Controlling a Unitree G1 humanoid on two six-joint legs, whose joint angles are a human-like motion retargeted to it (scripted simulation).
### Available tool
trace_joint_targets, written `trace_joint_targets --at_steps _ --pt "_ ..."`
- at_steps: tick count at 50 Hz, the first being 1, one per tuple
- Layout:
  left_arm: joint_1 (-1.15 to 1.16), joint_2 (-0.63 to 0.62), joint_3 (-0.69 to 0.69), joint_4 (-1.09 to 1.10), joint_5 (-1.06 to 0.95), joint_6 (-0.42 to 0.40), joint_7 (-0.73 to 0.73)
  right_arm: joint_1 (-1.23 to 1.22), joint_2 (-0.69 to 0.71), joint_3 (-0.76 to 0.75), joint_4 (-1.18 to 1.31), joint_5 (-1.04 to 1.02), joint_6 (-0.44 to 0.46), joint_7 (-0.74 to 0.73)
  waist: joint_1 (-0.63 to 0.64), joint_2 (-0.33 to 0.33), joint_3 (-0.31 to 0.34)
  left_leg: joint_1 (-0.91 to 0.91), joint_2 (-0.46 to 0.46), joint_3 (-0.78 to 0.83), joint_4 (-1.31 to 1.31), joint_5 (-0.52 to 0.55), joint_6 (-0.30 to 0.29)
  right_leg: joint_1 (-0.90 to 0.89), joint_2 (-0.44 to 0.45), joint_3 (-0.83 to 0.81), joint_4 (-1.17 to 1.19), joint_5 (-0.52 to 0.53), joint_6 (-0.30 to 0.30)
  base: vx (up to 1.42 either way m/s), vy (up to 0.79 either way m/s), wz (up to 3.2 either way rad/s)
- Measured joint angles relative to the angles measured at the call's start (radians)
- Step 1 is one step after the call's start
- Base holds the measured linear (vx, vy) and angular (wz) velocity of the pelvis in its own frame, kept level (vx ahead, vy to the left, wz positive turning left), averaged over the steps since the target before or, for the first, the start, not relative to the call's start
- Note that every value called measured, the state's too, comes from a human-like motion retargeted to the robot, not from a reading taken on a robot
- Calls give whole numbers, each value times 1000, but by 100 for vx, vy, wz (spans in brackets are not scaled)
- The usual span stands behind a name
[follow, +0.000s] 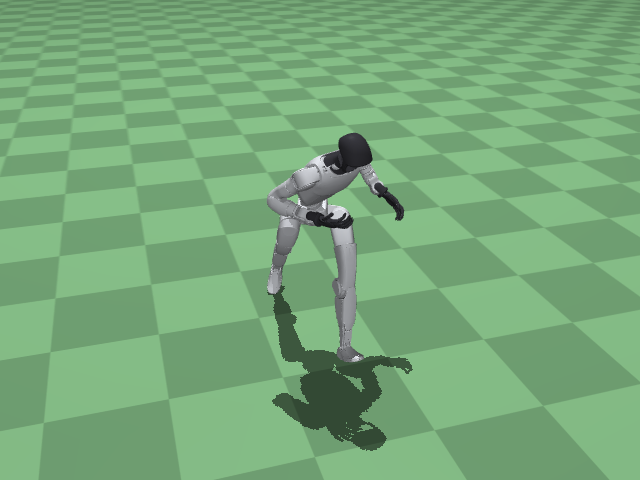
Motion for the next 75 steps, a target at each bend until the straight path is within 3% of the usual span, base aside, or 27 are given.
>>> trace_joint_targets --at_steps 3,5,6,8,10,13,15,17,20,22,25,28,32,35,37,42,45,48,50,52,55,58,62,65,69,72,75 --pt "-87 -111 33 80 -28 -55 51 142 -15 198 40 164 31 96 2 41 9 -31 102 -73 183 132 26 103 46 86 104 4 -109 177 47 -62" --pt "-183 -200 40 179 -53 -101 155 142 -28 299 162 76 6 65 -93 72 9 -88 140 -165 548 -3 70 27 95 129 476 -88 -159 165 57 84" --pt "-282 -220 26 256 -84 -82 235 107 -22 319 247 -54 -1 -19 -178 45 9 -107 102 -167 637 -63 79 -114 91 144 770 -145 -159 145 50 184" --pt "-525 -204 -8 413 -113 24 336 36 -2 310 394 -319 21 -184 -348 -3 9 -124 11 -168 716 -139 90 -398 104 183 1245 -258 -162 127 33 241" --pt "-790 -117 -68 533 -17 199 294 5 6 219 462 -502 56 -274 -482 1 9 -93 -57 -193 684 -178 88 -671 165 214 1519 -390 -193 121 13 195" --pt "-1116 -19 -292 508 220 246 201 82 -38 46 416 -407 3 -264 -599 113 9 20 -86 -258 575 -209 57 -1039 207 163 1586 -478 -237 127 2 103" --pt "-1311 23 -485 449 296 179 184 133 -94 -20 402 -317 -53 -255 -639 200 9 122 -71 -296 461 -170 27 -1209 221 100 1423 -506 -291 134 -5 24" --pt "-1430 28 -625 359 258 66 184 178 -147 -58 435 -337 -94 -278 -681 277 9 234 -49 -331 392 -116 5 -1263 237 35 1107 -472 -278 147 -11 19" --pt "-1535 -19 -717 248 178 12 130 205 -156 -80 527 -399 -48 -315 -778 323 9 390 -50 -376 329 -7 -35 -1205 243 19 428 -363 -213 165 -20 117" --pt "-1511 -101 -706 150 78 36 103 244 -122 -90 570 -346 2 -366 -871 347 9 535 -62 -417 302 35 -76 -1141 181 38 108 -383 -165 184 -36 195" --pt "-1410 -230 -698 -7 29 46 74 303 -108 -148 599 -336 32 -374 -965 401 9 720 -24 -463 321 55 -118 -1099 70 -48 4 -420 -131 180 -50 135" --pt "-1282 -356 -735 -99 93 35 5 334 -140 -244 609 -366 45 -288 -958 488 9 819 75 -448 526 18 -107 -1080 -5 -236 285 -211 -182 168 -51 6" --pt "-1056 -444 -764 -66 187 62 7 89 -233 -156 761 -431 41 -412 -865 574 9 728 228 -425 1030 -150 -23 -1150 64 -219 888 -517 -281 142 -36 -151" --pt "-855 -406 -711 -24 173 54 142 -194 -228 -93 827 -539 39 -624 -793 551 9 478 182 -456 1345 -255 46 -1101 134 -190 949 -596 -325 105 -15 -152" --pt "-731 -337 -657 -56 135 13 139 -265 -195 -114 731 -533 -10 -642 -715 507 9 297 89 -448 1403 -271 69 -1072 140 -144 969 -601 -340 96 0 -117" --pt "-511 -152 -514 -126 37 -9 -37 -174 -197 -141 477 -623 -29 -430 -642 412 9 26 -61 -371 1060 -171 105 -891 69 -77 988 -539 -315 103 12 5" --pt "-499 -65 -480 -104 38 19 -83 -66 -188 -111 460 -755 -2 -375 -614 372 9 84 -13 -200 568 -107 113 -762 63 -68 1017 -464 -275 112 14 -9" --pt "-607 -23 -521 0 113 33 -42 11 -121 -30 548 -740 -24 -379 -564 349 9 229 61 46 130 -67 56 -622 122 -23 1116 -430 -199 126 17 -68" --pt "-711 -31 -568 117 144 46 13 24 -93 16 626 -718 -20 -361 -556 352 9 341 89 77 -69 142 19 -523 202 39 1186 -404 -197 122 24 -44" --pt "-817 -65 -603 243 171 85 36 2 -84 29 666 -704 -7 -338 -630 287 -1 313 98 11 167 151 90 -491 225 137 1336 -387 -164 112 23 70" --pt "-977 -102 -641 374 198 179 52 -44 -67 35 682 -659 26 -337 -742 198 -15 234 118 -74 647 -84 143 -483 291 274 1537 -474 -128 95 16 105" --pt "-1155 -142 -689 368 302 231 88 -85 -81 80 673 -633 43 -328 -736 187 -2 300 97 -97 719 -143 135 -566 277 279 1575 -545 -213 61 14 76" --pt "-1313 -316 -662 132 392 261 61 -99 -199 97 572 -587 56 -212 -683 269 -7 383 13 -165 581 -84 85 -678 226 191 1294 -611 -308 37 11 128" --pt "-1331 -456 -633 -87 331 174 38 -101 -273 127 523 -530 62 -126 -685 329 -14 484 -94 -278 376 1 27 -623 251 191 814 -481 -261 29 5 221" --pt "-1230 -524 -706 -215 261 -26 226 -99 -323 205 528 -427 39 -97 -784 356 -55 573 -267 -490 249 91 -43 -463 268 430 274 -348 -150 29 -3 346" --pt "-1128 -499 -754 -165 244 11 174 -100 -355 203 510 -332 81 -8 -856 389 -90 534 -360 -589 364 86 -108 -387 226 422 197 -353 -120 22 -8 387" --pt "-1004 -444 -812 -56 207 90 -85 -99 -369 167 506 -290 106 84 -854 437 -139 343 -355 -512 684 48 -190 -441 163 186 396 -509 -129 18 -10 310"
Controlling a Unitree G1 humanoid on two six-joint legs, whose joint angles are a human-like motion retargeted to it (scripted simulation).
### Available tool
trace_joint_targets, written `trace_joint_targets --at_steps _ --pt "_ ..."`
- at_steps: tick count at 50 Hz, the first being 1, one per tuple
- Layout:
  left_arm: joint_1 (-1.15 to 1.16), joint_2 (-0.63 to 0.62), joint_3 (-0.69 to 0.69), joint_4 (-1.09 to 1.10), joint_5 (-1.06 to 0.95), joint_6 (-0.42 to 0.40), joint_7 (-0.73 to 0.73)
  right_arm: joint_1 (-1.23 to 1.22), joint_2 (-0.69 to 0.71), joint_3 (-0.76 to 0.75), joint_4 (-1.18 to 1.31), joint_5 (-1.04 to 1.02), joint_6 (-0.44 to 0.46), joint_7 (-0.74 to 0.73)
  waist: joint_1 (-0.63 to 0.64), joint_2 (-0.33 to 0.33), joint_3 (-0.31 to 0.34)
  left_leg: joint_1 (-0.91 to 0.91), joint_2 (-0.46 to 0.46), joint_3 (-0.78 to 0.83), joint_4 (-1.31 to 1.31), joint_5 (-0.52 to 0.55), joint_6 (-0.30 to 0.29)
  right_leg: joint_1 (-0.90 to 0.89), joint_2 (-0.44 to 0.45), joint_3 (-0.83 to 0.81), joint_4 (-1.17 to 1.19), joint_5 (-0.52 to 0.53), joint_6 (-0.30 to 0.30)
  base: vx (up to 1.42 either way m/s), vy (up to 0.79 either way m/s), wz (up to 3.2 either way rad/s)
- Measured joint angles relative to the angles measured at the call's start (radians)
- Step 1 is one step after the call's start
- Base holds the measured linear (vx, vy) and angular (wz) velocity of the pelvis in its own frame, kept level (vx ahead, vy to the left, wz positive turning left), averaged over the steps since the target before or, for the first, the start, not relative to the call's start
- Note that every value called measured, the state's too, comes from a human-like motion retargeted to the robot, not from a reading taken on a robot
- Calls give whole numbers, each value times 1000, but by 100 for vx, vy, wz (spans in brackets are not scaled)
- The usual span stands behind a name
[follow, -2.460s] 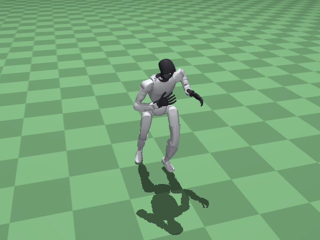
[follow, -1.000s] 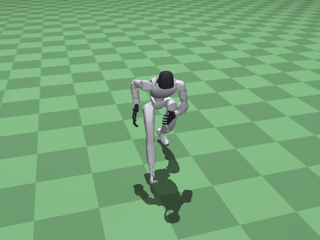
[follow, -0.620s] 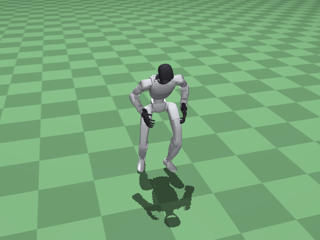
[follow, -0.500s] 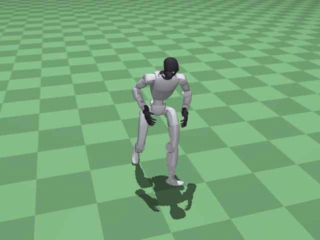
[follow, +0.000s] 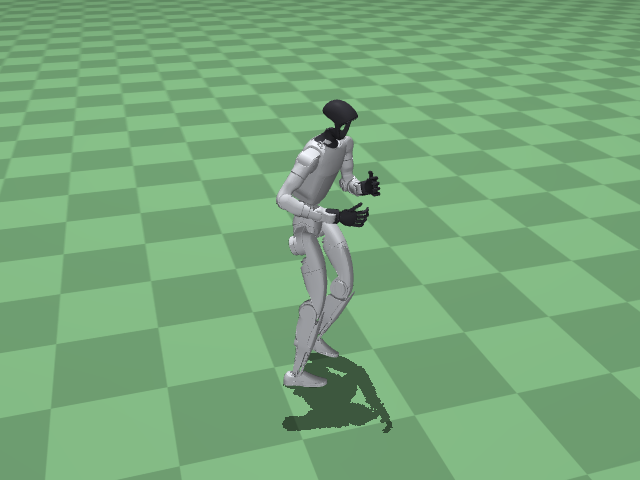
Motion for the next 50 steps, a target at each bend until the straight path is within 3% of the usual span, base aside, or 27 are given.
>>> trace_joint_targets --at_steps 2,4,7,10,12,15,17,20,23,25,27,30,34,38,40,41,43,46,48,50 --pt "92 69 -3 39 60 28 -53 -57 -5 1 45 -39 10 -28 33 12 24 -41 84 111 136 -55 19 39 -16 -82 24 -46 -39 8 -6 218" --pt "240 184 46 -4 91 27 -79 -106 14 7 60 -132 -8 -88 89 -15 22 -62 218 263 265 -156 85 31 -48 -141 113 -95 -44 14 -1 165" --pt "507 382 231 -162 -41 30 -121 -65 87 -65 -93 -66 -29 -138 178 -90 -42 -72 389 407 349 -243 178 46 -115 -238 125 -95 -27 26 13 173" --pt "773 490 509 -308 -222 28 -126 109 160 -208 -317 205 -29 -96 238 -173 -168 -35 523 540 240 -298 259 111 -186 -367 -13 43 -4 36 37 211" --pt "910 484 667 -383 -294 14 -124 214 203 -266 -398 322 -15 -51 253 -240 -248 33 543 651 34 -332 271 148 -239 -423 -86 188 40 42 56 211" --pt "981 417 785 -470 -341 -7 -93 324 263 -307 -418 407 36 20 252 -294 -317 150 525 823 -289 -298 225 185 -276 -407 -89 326 101 44 66 219" --pt "920 375 794 -507 -256 -28 -23 375 275 -333 -394 379 49 45 246 -290 -313 174 494 794 -335 -296 169 190 -262 -323 57 263 103 44 69 252" --pt "705 317 701 -490 -94 -65 121 411 264 -336 -314 283 0 -8 237 -249 -239 165 446 610 -260 -392 115 147 -229 -234 457 55 71 40 66 298" --pt "402 244 511 -302 -9 -14 236 367 251 -264 -88 198 -36 -166 230 -205 -139 158 364 431 -184 -477 170 42 -178 -165 833 -119 -6 38 57 315" --pt "203 181 396 -168 -25 43 287 326 234 -216 78 127 -45 -305 211 -173 -79 189 297 331 -203 -490 192 -44 -112 -119 987 -178 -43 47 51 309" --pt "50 159 346 -141 13 55 339 338 222 -215 149 104 -81 -407 156 -125 -31 266 248 234 -303 -463 164 -121 -44 -120 1025 -206 -66 62 49 302" --pt "-84 220 367 -223 121 31 330 443 219 -316 129 160 -121 -348 23 -28 12 412 223 69 -498 -352 112 -207 37 -193 898 -217 -104 78 43 307" --pt "-97 329 397 -281 81 -12 294 584 199 -439 103 174 -99 -229 -172 73 27 578 235 -137 -674 -67 52 -196 114 -270 364 -102 -81 99 27 325" --pt "-28 411 388 -220 -223 -83 253 617 194 -418 146 100 -33 -247 -257 60 15 719 188 -258 -731 185 -12 -110 80 -358 -181 -10 49 114 0 260" --pt "47 429 391 -178 -243 -63 202 608 208 -419 166 66 4 -240 -238 32 24 780 165 -279 -679 248 -23 -69 63 -349 -240 32 70 116 -13 158" --pt "94 436 398 -158 -229 -50 189 592 208 -416 173 50 12 -237 -211 20 33 769 148 -265 -572 256 -15 -49 55 -313 -199 50 51 112 -18 107" --pt "193 443 414 -107 -216 -27 194 522 190 -389 201 24 14 -260 -146 16 60 687 142 -198 -280 199 12 -37 42 -276 -44 -7 -6 108 -22 67" --pt "383 419 448 -3 -228 -9 274 301 98 -308 255 -64 9 -344 -50 38 85 449 226 -56 196 -45 119 -62 19 -298 226 -212 -60 104 -21 52" --pt "564 397 503 16 -270 -16 292 136 35 -284 219 -140 12 -367 24 34 59 266 286 28 398 -172 201 -63 4 -313 293 -294 -64 106 -18 23" --pt "782 405 589 -53 -351 -40 271 17 19 -304 94 -156 -4 -357 132 -11 3 91 311 110 465 -258 262 -50 -10 -300 266 -312 -46 112 -16 -35"
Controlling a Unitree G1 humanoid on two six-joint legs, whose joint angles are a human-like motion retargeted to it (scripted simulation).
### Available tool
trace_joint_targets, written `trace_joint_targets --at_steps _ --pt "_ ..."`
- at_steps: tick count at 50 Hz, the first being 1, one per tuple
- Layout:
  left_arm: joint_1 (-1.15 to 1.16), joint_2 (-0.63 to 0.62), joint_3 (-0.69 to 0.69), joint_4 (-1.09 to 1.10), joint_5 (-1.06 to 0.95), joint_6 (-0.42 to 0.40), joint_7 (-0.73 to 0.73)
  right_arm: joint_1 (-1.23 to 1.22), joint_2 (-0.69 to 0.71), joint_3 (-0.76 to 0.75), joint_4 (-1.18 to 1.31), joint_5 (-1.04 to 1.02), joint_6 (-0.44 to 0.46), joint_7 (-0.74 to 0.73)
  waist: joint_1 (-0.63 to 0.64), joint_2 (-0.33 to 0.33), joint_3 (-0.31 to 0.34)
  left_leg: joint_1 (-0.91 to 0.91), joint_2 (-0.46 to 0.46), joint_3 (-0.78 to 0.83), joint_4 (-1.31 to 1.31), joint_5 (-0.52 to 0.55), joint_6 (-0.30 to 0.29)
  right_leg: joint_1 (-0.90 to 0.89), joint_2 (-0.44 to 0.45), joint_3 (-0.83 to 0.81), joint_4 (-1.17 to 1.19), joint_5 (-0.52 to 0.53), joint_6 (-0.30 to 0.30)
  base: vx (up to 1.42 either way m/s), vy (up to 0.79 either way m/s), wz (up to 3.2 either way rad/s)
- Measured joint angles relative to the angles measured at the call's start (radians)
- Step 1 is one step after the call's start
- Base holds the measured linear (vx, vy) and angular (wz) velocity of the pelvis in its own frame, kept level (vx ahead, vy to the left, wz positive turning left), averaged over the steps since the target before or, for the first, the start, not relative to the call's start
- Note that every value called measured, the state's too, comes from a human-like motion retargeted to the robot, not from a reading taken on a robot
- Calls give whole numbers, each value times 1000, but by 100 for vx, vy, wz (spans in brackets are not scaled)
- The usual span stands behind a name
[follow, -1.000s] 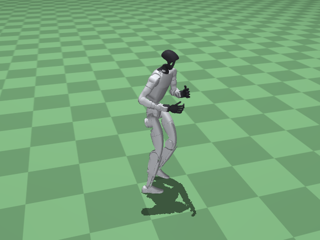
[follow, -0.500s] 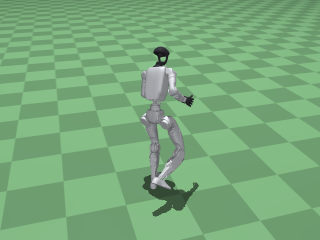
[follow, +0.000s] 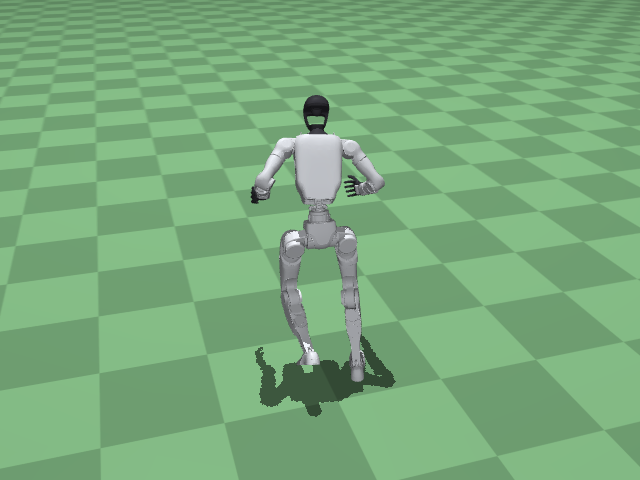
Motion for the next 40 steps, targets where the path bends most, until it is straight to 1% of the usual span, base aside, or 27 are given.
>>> trace_joint_targets --at_steps 2,3,5,7,8,10,12,13,14,15,16,18,19,20,22,23,25,27,29,30,31,33,35,36,37,38,40 --pt "200 39 83 -98 -48 -27 -24 -38 22 -39 -173 31 -35 13 143 -93 -45 -113 -16 90 -100 -16 13 45 -29 46 -92 65 35 121 -8 -81" --pt "277 51 117 -133 -60 -38 -35 -47 25 -52 -256 33 -52 13 213 -142 -55 -148 -28 135 -193 -2 6 75 -49 72 -147 122 54 126 1 -92" --pt "397 48 178 -184 -91 -48 -63 -60 16 -66 -405 -6 -71 12 337 -231 -61 -185 -44 229 -445 54 -23 135 -91 124 -255 273 88 128 10 -89" --pt "446 1 209 -198 -117 -39 -99 -69 4 -63 -507 -47 -83 30 422 -280 -48 -173 -33 323 -752 122 -66 204 -108 176 -352 444 115 129 19 -76" --pt "448 -27 216 -197 -124 -31 -121 -67 8 -54 -542 -49 -89 43 456 -290 -32 -148 -24 365 -908 149 -94 253 -104 205 -403 520 130 131 23 -62" --pt "407 -77 214 -183 -115 -15 -159 -45 35 -23 -578 -29 -102 67 503 -274 20 -82 0 404 -1153 168 -155 389 -73 271 -493 633 153 134 26 -32" --pt "314 -102 185 -149 -66 -1 -178 -3 67 20 -561 -31 -101 87 507 -231 84 -22 31 375 -1207 201 -187 527 -32 326 -503 676 134 137 26 37" --pt "256 -108 162 -123 -34 6 -182 21 82 44 -537 -47 -96 98 497 -211 110 1 49 351 -1170 231 -183 572 -13 334 -461 670 112 140 25 77" --pt "191 -112 128 -88 -4 13 -179 48 96 71 -500 -65 -89 106 481 -204 120 2 67 326 -1078 214 -164 578 -5 316 -368 642 101 142 24 92" --pt "124 -115 88 -47 24 19 -172 77 111 99 -456 -83 -80 113 464 -202 122 -7 85 301 -958 172 -137 563 -2 286 -247 603 94 139 22 99" --pt "32 -116 38 4 27 24 -147 103 131 134 -388 -101 -68 94 439 -205 129 -6 91 276 -856 92 -114 522 -13 248 -93 537 73 135 20 100" --pt "-177 -100 -57 92 29 31 -70 155 170 191 -250 -136 -42 21 393 -226 137 2 90 249 -701 -33 -80 390 -50 205 230 394 30 127 14 88" --pt "-297 -80 -92 115 39 34 -35 188 183 200 -200 -141 -37 -24 368 -239 136 14 79 243 -675 -67 -68 301 -65 200 367 329 12 121 7 79" --pt "-421 -57 -123 128 53 36 -5 225 194 201 -160 -140 -35 -69 341 -252 133 29 64 237 -669 -91 -57 207 -79 199 490 268 -6 119 4 95" --pt "-660 -13 -148 105 108 40 -5 323 171 154 -172 -69 -68 -81 258 -239 119 83 40 204 -743 -87 -49 32 -72 169 592 200 -16 118 -1 124" --pt "-764 6 -153 87 136 38 -5 377 144 120 -197 -21 -86 -57 205 -216 107 115 39 180 -797 -65 -56 -43 -60 137 587 187 -14 120 -7 147" --pt "-922 42 -158 53 169 28 38 477 78 49 -243 61 -106 11 87 -149 79 184 58 126 -918 18 -82 -161 -27 57 475 192 -6 125 -14 155" --pt "-1002 77 -158 18 167 10 112 542 26 -4 -263 91 -103 57 -21 -81 61 255 91 77 -1023 147 -114 -222 3 -14 226 240 14 133 -26 138" --pt "-1022 101 -147 -21 163 -9 135 572 4 -29 -256 73 -93 77 -98 -45 54 330 109 47 -1089 285 -156 -240 8 -62 -74 298 43 141 -37 103" --pt "-1021 109 -135 -40 165 -16 130 574 -1 -35 -247 55 -86 82 -130 -32 57 375 114 34 -1122 357 -182 -234 8 -82 -239 325 57 146 -46 82" --pt "-1006 105 -115 -61 167 -23 110 550 1 -31 -227 23 -74 83 -156 -27 83 446 116 20 -1163 419 -205 -202 5 -104 -383 333 78 148 -50 72" --pt "-943 79 -94 -104 157 -33 66 499 9 -13 -181 -31 -51 90 -191 -26 119 563 114 -21 -1199 507 -230 -163 -21 -157 -550 331 120 150 -52 53" --pt "-843 21 -109 -132 117 -38 12 432 19 14 -128 -55 -33 100 -192 -33 130 612 83 -103 -1120 518 -194 -136 -66 -199 -553 382 132 148 -50 12" --pt "-782 -13 -123 -126 100 -30 -27 379 19 34 -90 -46 -31 94 -173 -29 133 589 60 -144 -994 475 -165 -129 -80 -193 -488 407 106 145 -48 -36" --pt "-715 -45 -136 -111 90 -20 -58 319 17 57 -49 -40 -30 84 -150 -18 135 557 45 -175 -857 428 -142 -130 -85 -181 -403 401 75 143 -47 -78" --pt "-638 -71 -144 -82 92 -4 -77 248 7 83 -4 -40 -29 64 -118 4 138 508 44 -184 -697 375 -131 -147 -76 -157 -279 333 34 142 -45 -106" --pt "-449 -111 -147 -4 126 35 -68 81 -25 133 61 -92 -16 20 -46 49 142 401 62 -166 -397 279 -123 -172 -44 -116 -41 170 -24 141 -41 -133"
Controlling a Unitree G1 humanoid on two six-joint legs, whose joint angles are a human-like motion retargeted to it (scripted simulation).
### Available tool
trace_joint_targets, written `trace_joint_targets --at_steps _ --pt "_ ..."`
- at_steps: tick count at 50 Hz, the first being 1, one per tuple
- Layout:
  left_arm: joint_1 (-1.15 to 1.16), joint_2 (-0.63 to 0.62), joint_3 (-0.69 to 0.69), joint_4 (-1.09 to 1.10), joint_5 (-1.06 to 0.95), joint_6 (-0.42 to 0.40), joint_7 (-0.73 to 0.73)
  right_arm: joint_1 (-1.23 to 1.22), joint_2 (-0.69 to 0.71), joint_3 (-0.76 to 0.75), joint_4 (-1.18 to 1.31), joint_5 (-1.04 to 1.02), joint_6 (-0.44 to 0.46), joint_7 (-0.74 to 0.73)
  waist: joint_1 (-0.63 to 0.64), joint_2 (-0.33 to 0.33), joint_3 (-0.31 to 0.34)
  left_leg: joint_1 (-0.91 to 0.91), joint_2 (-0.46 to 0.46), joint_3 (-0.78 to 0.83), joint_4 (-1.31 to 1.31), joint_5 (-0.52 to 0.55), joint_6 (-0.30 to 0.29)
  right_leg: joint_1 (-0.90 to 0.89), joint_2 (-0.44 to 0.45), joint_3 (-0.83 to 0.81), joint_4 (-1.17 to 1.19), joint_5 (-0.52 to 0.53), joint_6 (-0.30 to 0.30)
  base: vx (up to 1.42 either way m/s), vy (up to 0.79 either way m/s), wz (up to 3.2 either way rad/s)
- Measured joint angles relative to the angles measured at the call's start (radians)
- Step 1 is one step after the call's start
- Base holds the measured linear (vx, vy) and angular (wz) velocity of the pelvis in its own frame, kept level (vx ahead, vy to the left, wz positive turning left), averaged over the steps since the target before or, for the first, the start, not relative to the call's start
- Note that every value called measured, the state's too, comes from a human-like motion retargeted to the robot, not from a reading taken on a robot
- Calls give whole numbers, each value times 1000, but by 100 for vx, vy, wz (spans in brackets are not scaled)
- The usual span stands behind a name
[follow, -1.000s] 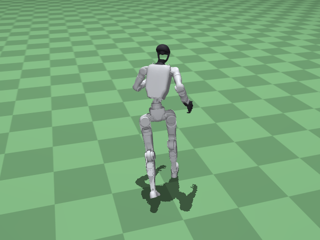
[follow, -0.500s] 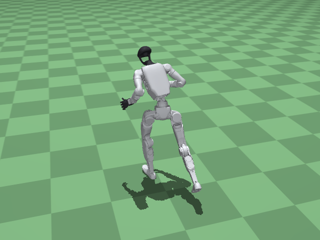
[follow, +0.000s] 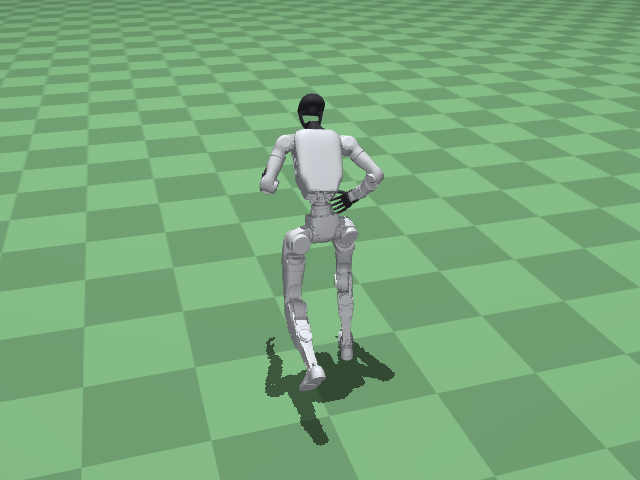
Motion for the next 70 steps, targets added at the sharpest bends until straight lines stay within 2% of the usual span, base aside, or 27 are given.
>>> trace_joint_targets --at_steps 3,5,8,11,14,16,18,20,24,27,30,32,33,35,37,40,42,45,48,50,52,55,58,62,65,68,70 --pt "334 -23 34 40 -32 12 10 -290 -21 37 -56 -73 6 -9 112 -1 -16 -206 21 83 287 -148 48 51 39 37 109 -122 1 141 -30 -127" --pt "547 15 71 -20 -138 -14 4 -422 11 33 -169 -25 -9 -10 216 -58 -48 -348 0 167 341 -212 89 91 24 80 133 -146 22 146 -17 -120" --pt "723 122 122 -110 -220 -50 -30 -507 54 50 -336 52 -52 -18 405 -166 -94 -498 -71 296 100 -216 141 236 4 146 -103 0 74 146 -6 -112" --pt "804 178 182 -175 -266 -59 -82 -483 73 69 -475 72 -79 4 545 -253 -124 -509 -117 446 -385 -131 82 386 -30 207 -286 232 103 159 15 -85" --pt "783 166 205 -201 -269 -27 -170 -387 90 92 -575 108 -90 72 614 -230 -117 -407 -96 566 -812 -63 -26 604 18 289 -406 445 104 167 25 -55" --pt "703 142 197 -192 -232 3 -219 -301 99 111 -603 156 -90 133 608 -196 -102 -366 -60 556 -854 -19 -53 722 67 363 -393 513 92 167 23 8" --pt "565 113 163 -143 -174 28 -230 -217 108 121 -584 180 -71 195 566 -191 -73 -351 -33 483 -678 -63 -3 768 84 375 -254 479 72 162 21 53" --pt "356 78 91 -25 -106 44 -192 -137 129 141 -506 181 -50 204 522 -207 -23 -337 1 441 -393 -239 53 714 59 326 51 351 44 157 20 38" --pt "-100 78 -25 171 25 84 -116 81 149 132 -261 -34 -27 42 377 -289 -15 -279 4 442 -193 -428 77 322 15 304 671 92 -13 143 16 42" --pt "-418 149 -17 125 83 68 -81 317 75 -24 -267 5 -71 -1 151 -267 -47 -219 0 357 -239 -448 47 42 19 187 770 8 4 140 8 175" --pt "-647 225 -25 70 59 30 50 541 -45 -214 -333 145 -92 74 -93 -180 -89 -147 29 230 -364 -342 -20 -159 -12 21 561 14 27 152 -12 197" --pt "-711 276 -33 40 0 -35 176 629 -169 -348 -327 -156 -58 56 -229 -117 -104 -88 56 164 -470 -190 -59 -234 -5 -29 261 100 61 159 -33 163" --pt "-714 288 -29 15 -56 -77 218 655 -131 -366 -334 71 -56 121 -294 -83 -106 -58 69 134 -517 -104 -77 -248 5 -39 73 162 81 164 -45 166" --pt "-702 311 -16 -45 -159 -140 256 685 -109 -427 -316 141 -25 186 -412 -40 -88 20 88 79 -590 52 -111 -241 1 -17 -289 247 124 169 -56 183" --pt "-645 312 23 -127 -265 -168 208 675 -55 -456 -288 98 13 221 -511 -1 -43 124 128 47 -668 195 -165 -220 -35 -2 -506 229 153 171 -68 178" --pt "-473 267 83 -254 -418 -168 29 606 56 -435 -215 56 55 248 -575 30 -9 251 170 37 -722 360 -205 -200 -106 -44 -567 251 172 163 -79 96" --pt "-322 216 106 -304 -465 -129 -126 526 122 -392 -129 103 46 218 -530 32 2 261 157 11 -580 350 -163 -214 -128 -53 -400 384 138 153 -81 -40" --pt "-93 141 87 -280 -342 -52 -208 347 189 -275 42 168 5 24 -343 104 4 61 172 6 -109 200 -108 -383 -59 13 68 204 18 139 -69 -166" --pt "87 30 8 -93 -205 -35 1 -62 153 -127 248 24 57 -324 -154 145 4 -301 162 57 350 -74 -13 -498 -2 61 296 78 -20 118 -42 -162" --pt "180 -46 -22 44 -274 -48 131 -378 144 -73 313 -39 95 -452 -45 123 4 -533 115 119 482 -216 98 -474 30 82 238 49 -22 105 -26 -122" --pt "314 -49 -8 100 -297 -78 228 -614 185 -49 252 -70 78 -467 47 56 4 -736 46 175 489 -230 106 -474 35 123 271 43 -14 110 -19 -112" --pt "521 30 87 133 -226 -112 232 -831 247 53 57 -112 1 -404 141 -65 4 -935 -78 193 235 -191 70 -370 46 168 194 63 1 120 -14 -76" --pt "668 43 192 150 -270 -108 130 -826 314 137 -193 -239 -34 -250 195 -169 4 -944 -98 250 -270 -95 59 -219 58 183 130 106 13 139 -9 -50" --pt "735 9 234 200 -275 -34 61 -504 398 161 -389 -72 -34 202 352 -209 4 -760 -20 429 -973 18 -61 64 180 241 84 211 53 164 6 -136" --pt "734 -13 280 241 -165 -2 25 -244 425 214 -349 47 -21 267 430 -239 4 -711 31 485 -1078 -39 -130 252 230 335 122 308 112 169 26 -86" --pt "686 -50 352 297 -101 22 -34 -115 396 230 -265 -13 -33 251 454 -304 4 -679 78 476 -934 116 -30 308 203 389 374 330 130 158 29 -39" --pt "604 -65 373 363 -114 42 -28 -74 378 226 -215 -36 -19 242 408 -385 4 -779 74 440 -567 144 104 280 69 356 611 245 34 141 27 75"
